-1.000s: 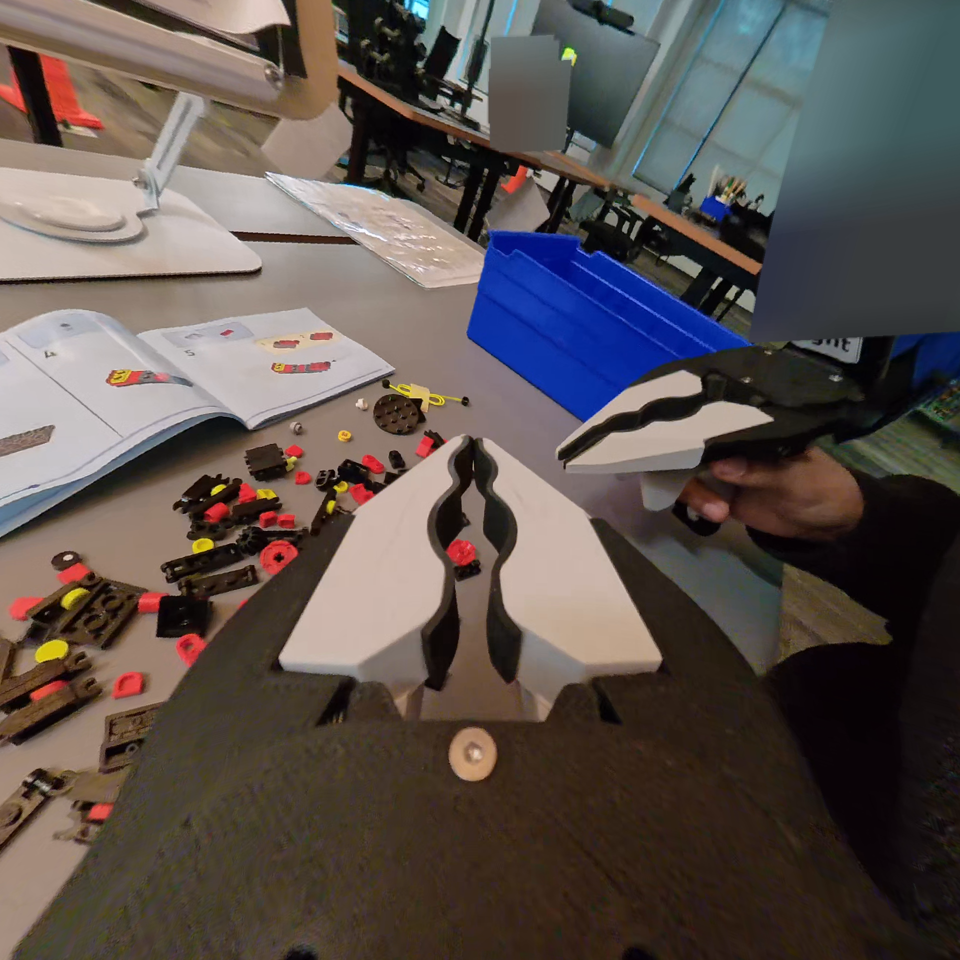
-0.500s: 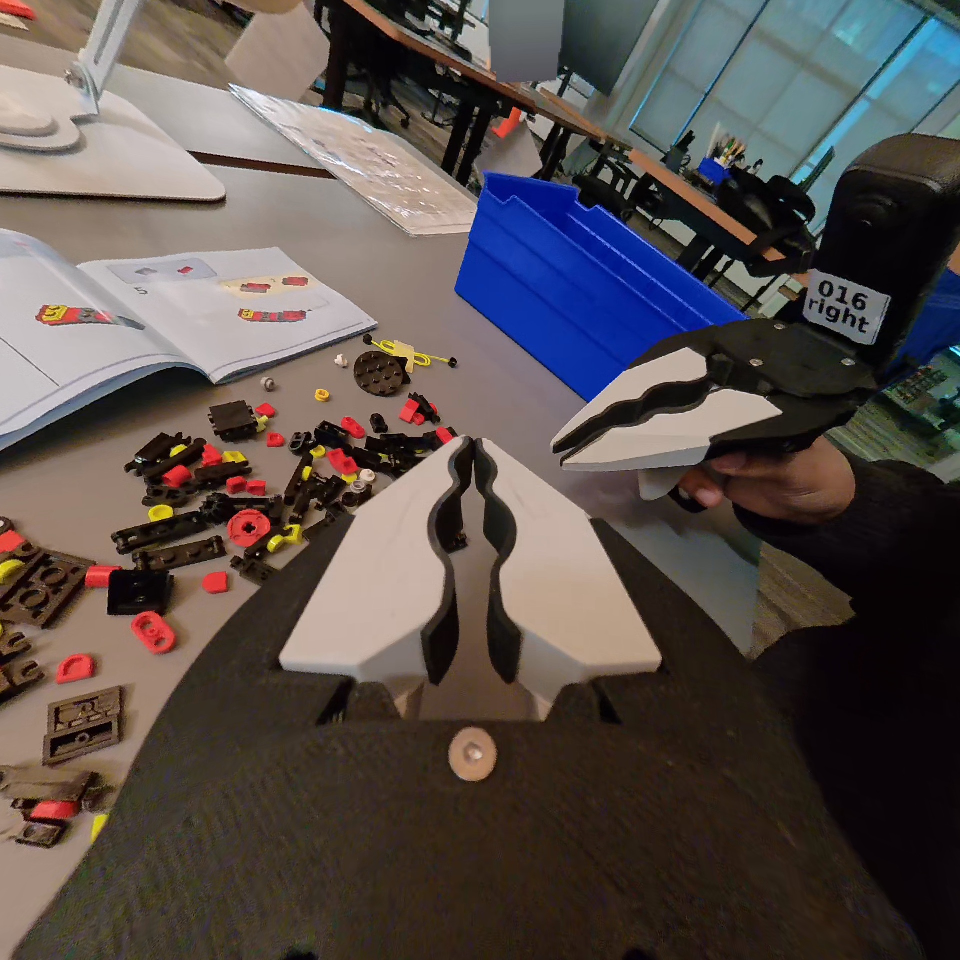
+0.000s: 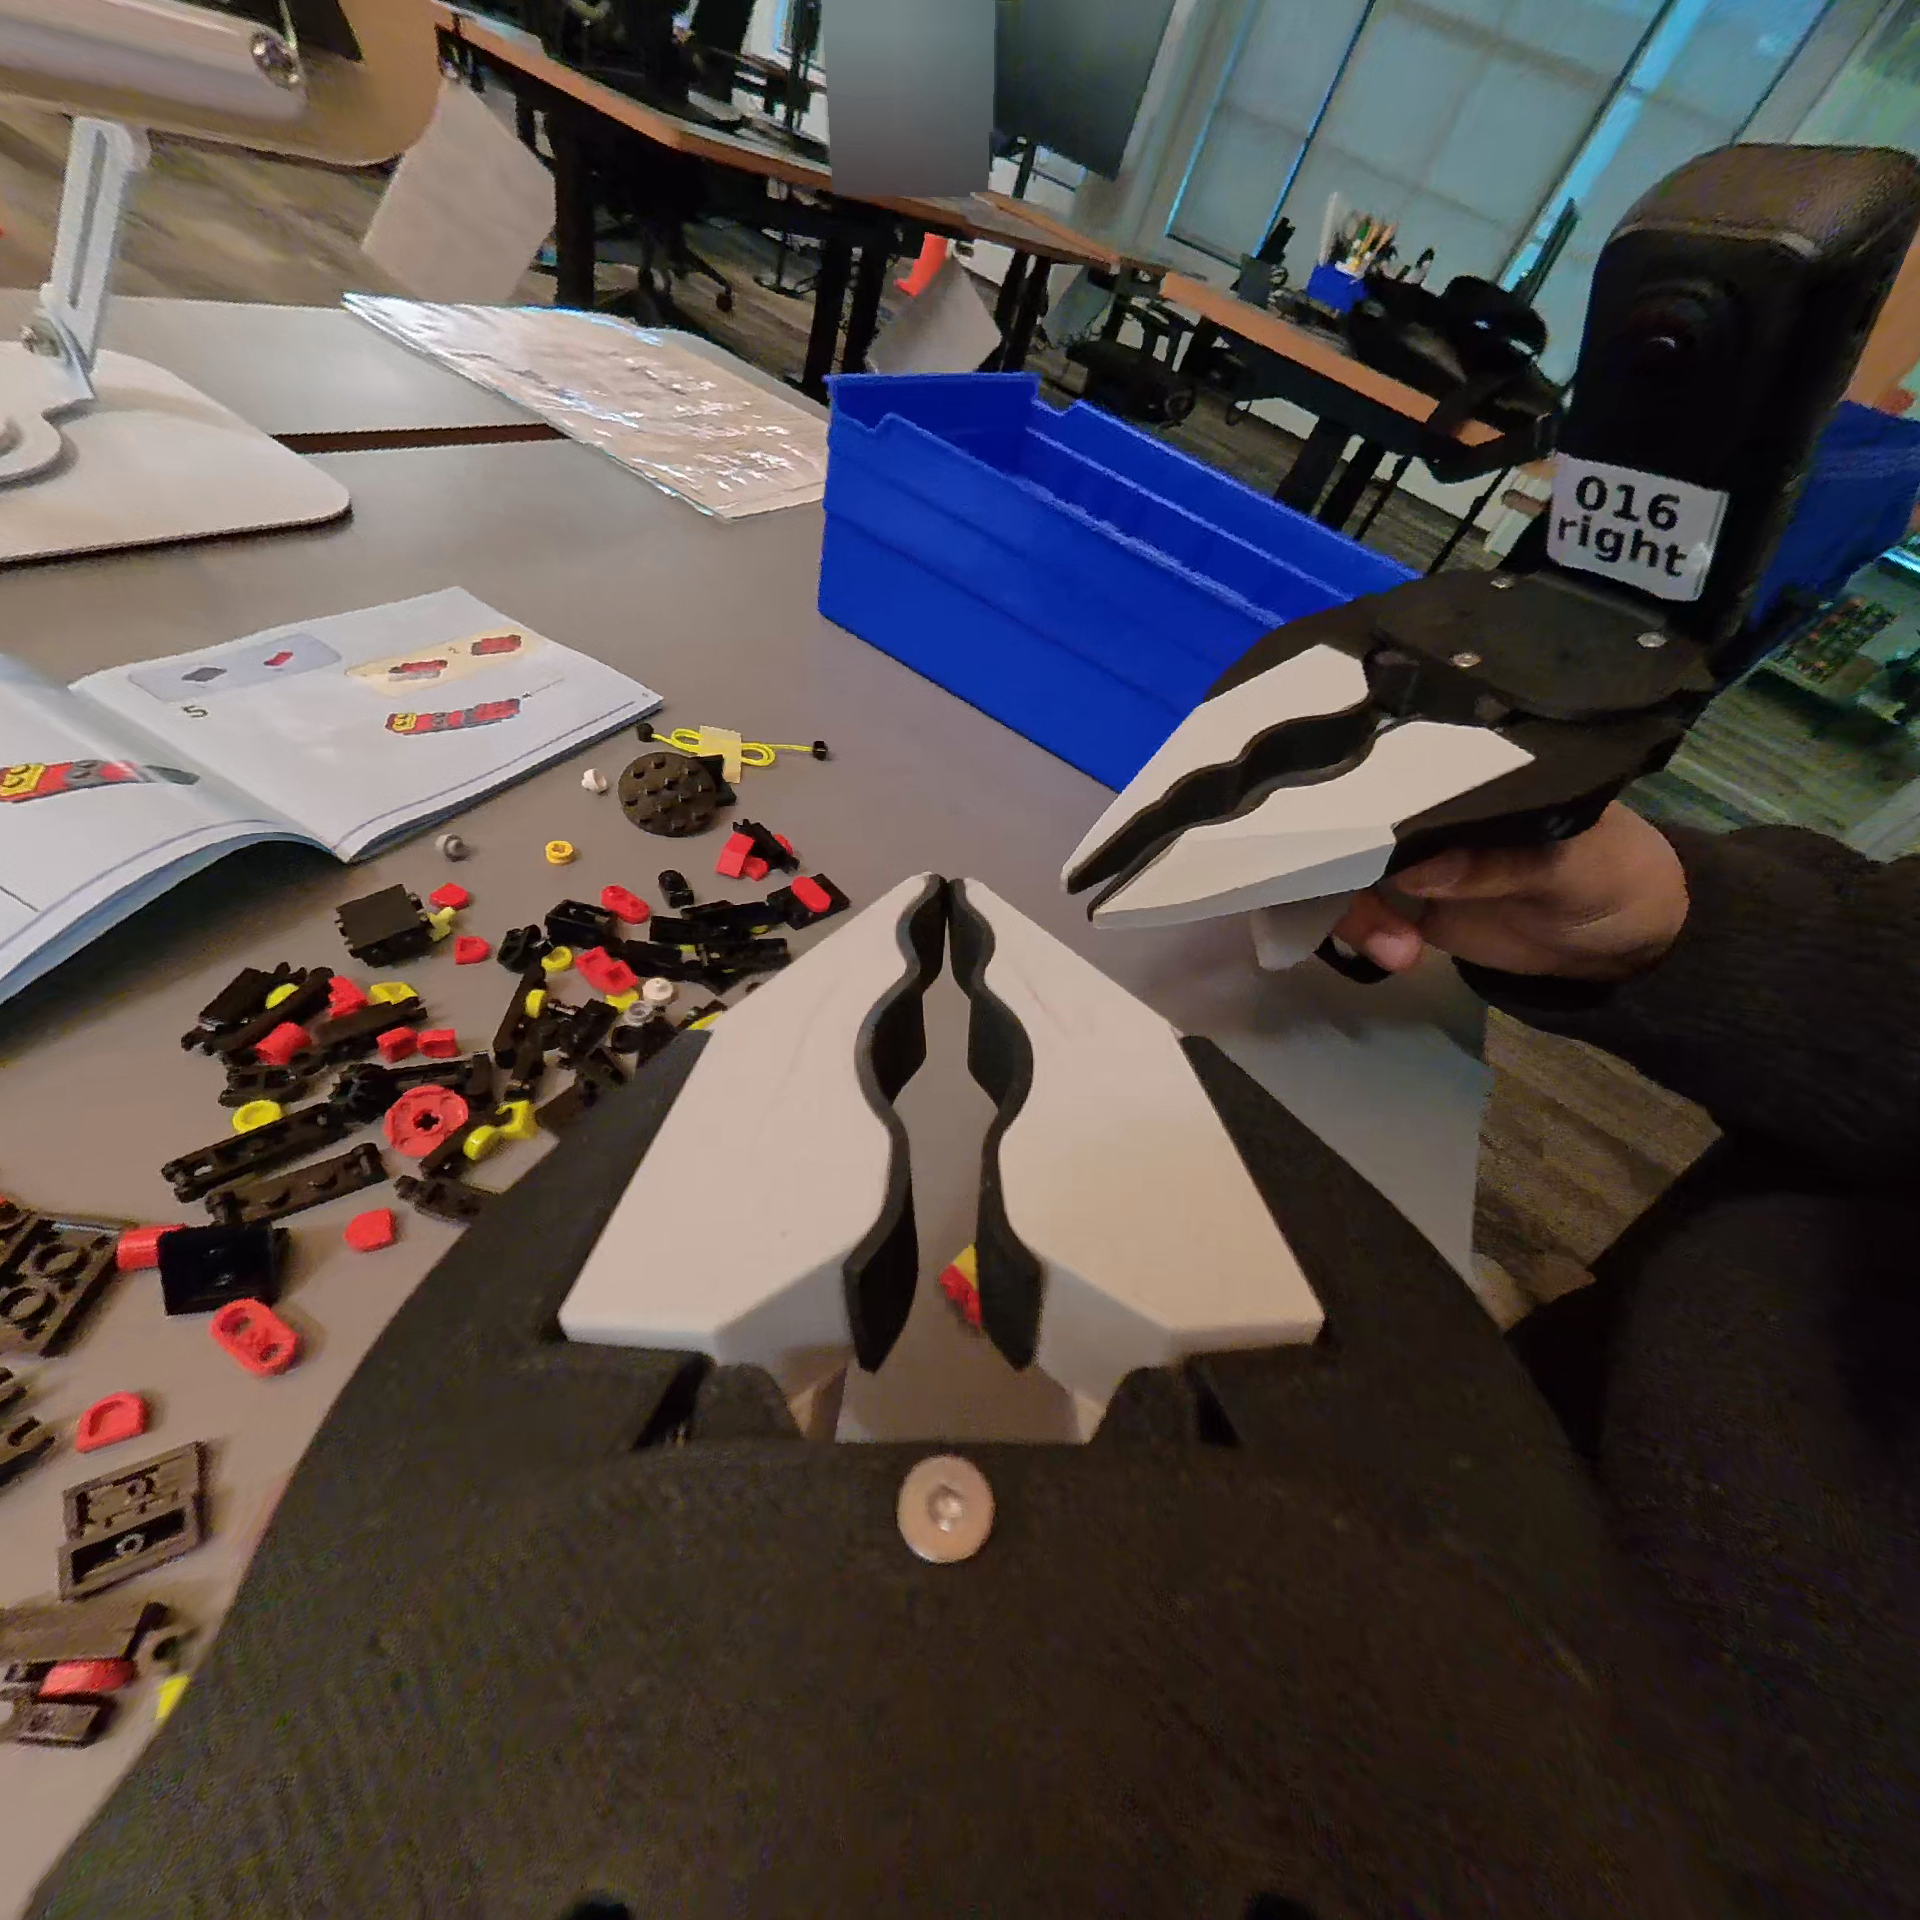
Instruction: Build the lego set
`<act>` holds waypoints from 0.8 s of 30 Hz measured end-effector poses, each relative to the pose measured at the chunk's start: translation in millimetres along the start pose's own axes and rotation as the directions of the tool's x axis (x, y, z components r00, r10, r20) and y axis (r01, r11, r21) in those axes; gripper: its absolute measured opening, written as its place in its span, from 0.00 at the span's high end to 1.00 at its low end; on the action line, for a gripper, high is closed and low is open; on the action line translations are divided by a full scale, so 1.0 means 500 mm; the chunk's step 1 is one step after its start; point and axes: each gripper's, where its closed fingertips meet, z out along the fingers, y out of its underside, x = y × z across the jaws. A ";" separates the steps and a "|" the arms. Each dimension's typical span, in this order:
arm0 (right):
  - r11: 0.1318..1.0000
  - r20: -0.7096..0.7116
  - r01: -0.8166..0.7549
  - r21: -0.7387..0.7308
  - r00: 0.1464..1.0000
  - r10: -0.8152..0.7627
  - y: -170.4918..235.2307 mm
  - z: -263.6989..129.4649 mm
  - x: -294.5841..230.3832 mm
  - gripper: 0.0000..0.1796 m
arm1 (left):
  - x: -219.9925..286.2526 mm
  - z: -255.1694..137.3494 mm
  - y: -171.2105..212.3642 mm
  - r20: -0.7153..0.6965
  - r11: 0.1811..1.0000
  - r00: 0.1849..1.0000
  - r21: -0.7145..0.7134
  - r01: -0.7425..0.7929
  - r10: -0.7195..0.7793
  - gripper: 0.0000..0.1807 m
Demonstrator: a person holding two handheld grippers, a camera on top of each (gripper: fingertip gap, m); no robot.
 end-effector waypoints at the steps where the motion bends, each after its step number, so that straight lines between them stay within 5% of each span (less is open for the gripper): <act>1: 1.000 -0.014 0.011 -0.006 1.000 -0.011 0.003 -0.003 0.000 0.96 | 0.006 -0.002 0.000 -0.011 1.000 1.000 0.003 -0.007 0.007 1.00; 5: 0.998 -0.076 0.027 -0.064 0.997 -0.032 0.034 -0.018 -0.002 0.93 | 0.045 -0.017 0.013 -0.095 1.000 0.995 -0.008 0.022 -0.023 1.00; 11: 0.979 0.064 -0.156 0.130 0.987 0.148 -0.004 -0.065 -0.067 0.88 | 0.044 -0.078 -0.021 -0.093 0.970 0.977 0.131 0.204 -0.193 1.00; 14: 0.973 0.022 -0.182 0.141 0.983 0.181 0.003 -0.079 -0.058 0.88 | 0.015 -0.107 -0.023 -0.034 0.950 0.962 0.151 0.274 -0.272 1.00; 19: 1.000 -0.191 -0.019 -0.006 0.981 0.018 0.044 -0.076 -0.008 0.89 | -0.019 -0.109 0.042 0.128 0.993 0.987 -0.065 0.103 -0.094 1.00; 24: 0.952 -0.222 0.004 -0.308 0.972 -0.076 0.149 -0.049 0.022 0.89 | -0.007 -0.083 0.120 0.090 0.960 0.994 -0.266 0.083 -0.061 1.00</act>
